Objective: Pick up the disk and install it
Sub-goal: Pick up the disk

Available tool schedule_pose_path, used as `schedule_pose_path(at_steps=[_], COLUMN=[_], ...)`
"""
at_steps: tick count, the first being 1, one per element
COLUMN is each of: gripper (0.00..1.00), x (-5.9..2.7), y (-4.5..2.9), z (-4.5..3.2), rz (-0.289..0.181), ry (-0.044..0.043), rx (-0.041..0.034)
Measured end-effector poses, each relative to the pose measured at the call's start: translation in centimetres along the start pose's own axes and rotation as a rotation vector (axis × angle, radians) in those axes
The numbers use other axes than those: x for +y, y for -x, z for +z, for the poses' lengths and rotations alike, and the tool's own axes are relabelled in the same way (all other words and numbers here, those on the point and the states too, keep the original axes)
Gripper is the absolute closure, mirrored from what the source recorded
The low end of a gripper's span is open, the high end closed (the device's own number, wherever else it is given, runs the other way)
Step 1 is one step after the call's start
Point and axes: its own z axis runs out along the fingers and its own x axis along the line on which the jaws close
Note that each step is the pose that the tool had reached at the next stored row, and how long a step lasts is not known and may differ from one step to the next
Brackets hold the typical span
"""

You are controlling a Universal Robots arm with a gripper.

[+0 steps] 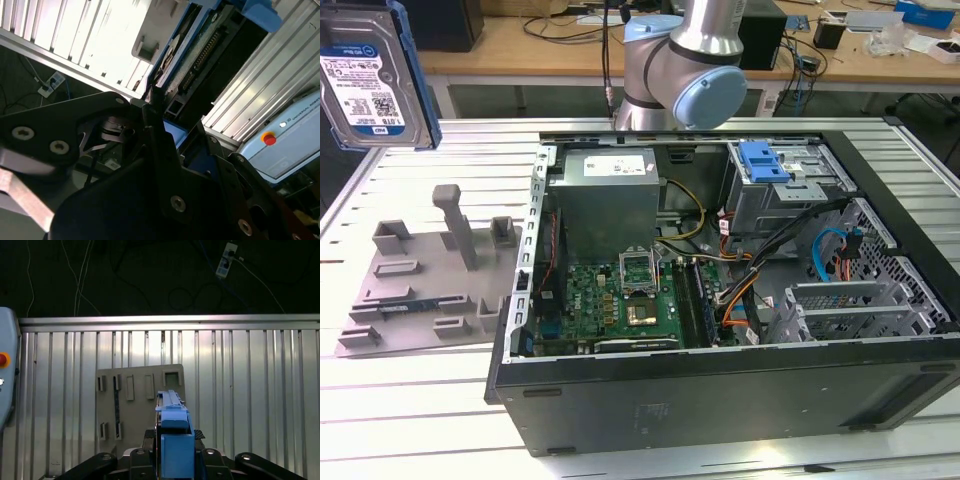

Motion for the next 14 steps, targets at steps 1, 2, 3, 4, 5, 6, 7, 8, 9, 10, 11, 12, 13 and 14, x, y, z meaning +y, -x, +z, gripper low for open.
schedule_pose_path(at_steps=[1,2,3,4,5,6,7,8,9,10,11,12,13,14], gripper=[0.63,0.63,0.63,0.63,0.63,0.63,0.63,0.63,0.63,0.63,0.63,0.63,0.63,0.63], x=[0.0,-0.03,-0.13,-0.27,-0.42,-0.61,-0.77,-1.01,-1.22,-1.55,-1.74,-2.13,-2.49,-2.92], y=[-0.01,-0.07,-0.13,-0.18,-0.23,-0.27,-0.31,-0.37,-0.42,-0.5,-0.55,-0.65,-0.76,-0.89], z=[0.0,-0.05,-0.07,-0.12,-0.15,-0.21,-0.24,-0.3,-0.35,-0.42,-0.47,-0.56,-0.65,-0.75], rz=[0.0,0.0,0.0,0.0,0.0,0.0,0.0,0.0,0.0,0.0,0.0,0.0,0.0,0.0], ry=[0.0,0.0003,0.0,0.0,0.0,0.0,-0.0001,0.0,0.0,0.0,0.0,0.0001,0.0002,0.0003], rx=[0.0,0.0002,0.0,0.0,0.0,0.0,-0.0001,0.0,0.0,-0.0001,0.0,-0.0001,0.0,0.0])
